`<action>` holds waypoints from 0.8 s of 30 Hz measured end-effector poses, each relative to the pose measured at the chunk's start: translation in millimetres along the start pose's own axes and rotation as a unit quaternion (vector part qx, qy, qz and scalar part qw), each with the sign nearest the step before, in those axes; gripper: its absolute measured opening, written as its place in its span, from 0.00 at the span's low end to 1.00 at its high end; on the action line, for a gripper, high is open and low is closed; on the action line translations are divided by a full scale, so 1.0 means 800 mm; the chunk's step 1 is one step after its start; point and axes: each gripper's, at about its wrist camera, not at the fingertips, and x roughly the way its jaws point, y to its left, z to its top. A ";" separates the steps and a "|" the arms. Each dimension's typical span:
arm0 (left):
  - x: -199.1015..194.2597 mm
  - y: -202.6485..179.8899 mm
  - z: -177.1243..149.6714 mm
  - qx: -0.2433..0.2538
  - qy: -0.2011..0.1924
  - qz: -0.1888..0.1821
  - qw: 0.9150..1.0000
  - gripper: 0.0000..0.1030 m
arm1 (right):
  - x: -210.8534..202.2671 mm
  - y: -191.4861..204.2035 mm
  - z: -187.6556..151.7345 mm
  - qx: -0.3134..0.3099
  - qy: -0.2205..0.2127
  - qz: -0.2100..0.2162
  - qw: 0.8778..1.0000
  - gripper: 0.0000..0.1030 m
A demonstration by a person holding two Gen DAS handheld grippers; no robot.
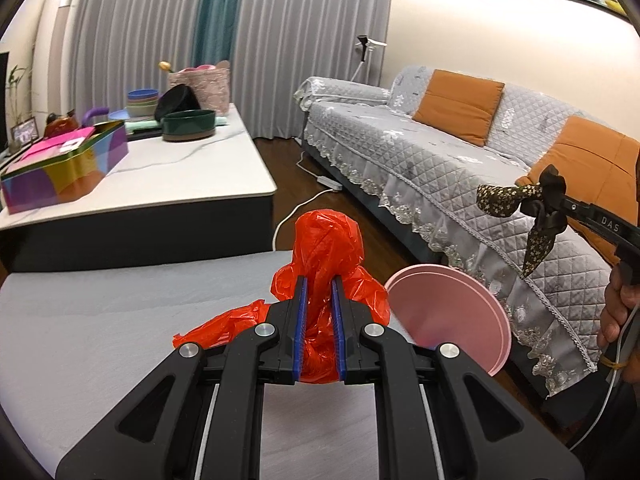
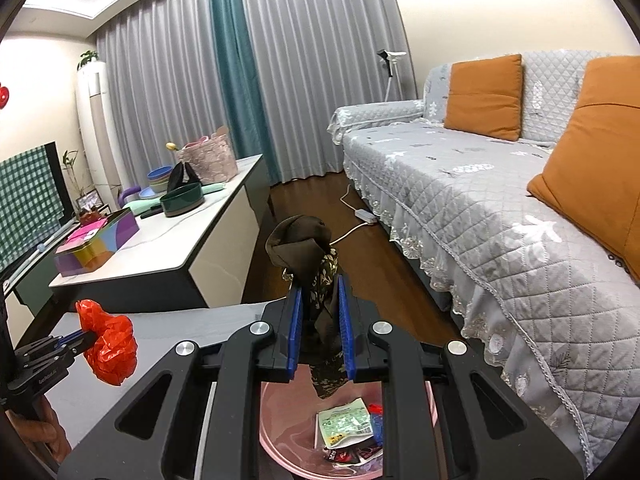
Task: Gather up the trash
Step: 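Carry the floral cloth and red bag over the pink bin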
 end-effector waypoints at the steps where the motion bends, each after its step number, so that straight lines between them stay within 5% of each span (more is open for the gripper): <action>1: 0.002 -0.003 0.001 0.001 0.000 -0.002 1.000 0.11 | 0.000 -0.003 0.000 0.000 0.000 -0.002 1.000 0.17; 24: 0.059 -0.076 0.015 0.021 0.020 -0.044 0.999 0.11 | 0.017 -0.031 0.002 0.009 0.007 -0.027 1.000 0.17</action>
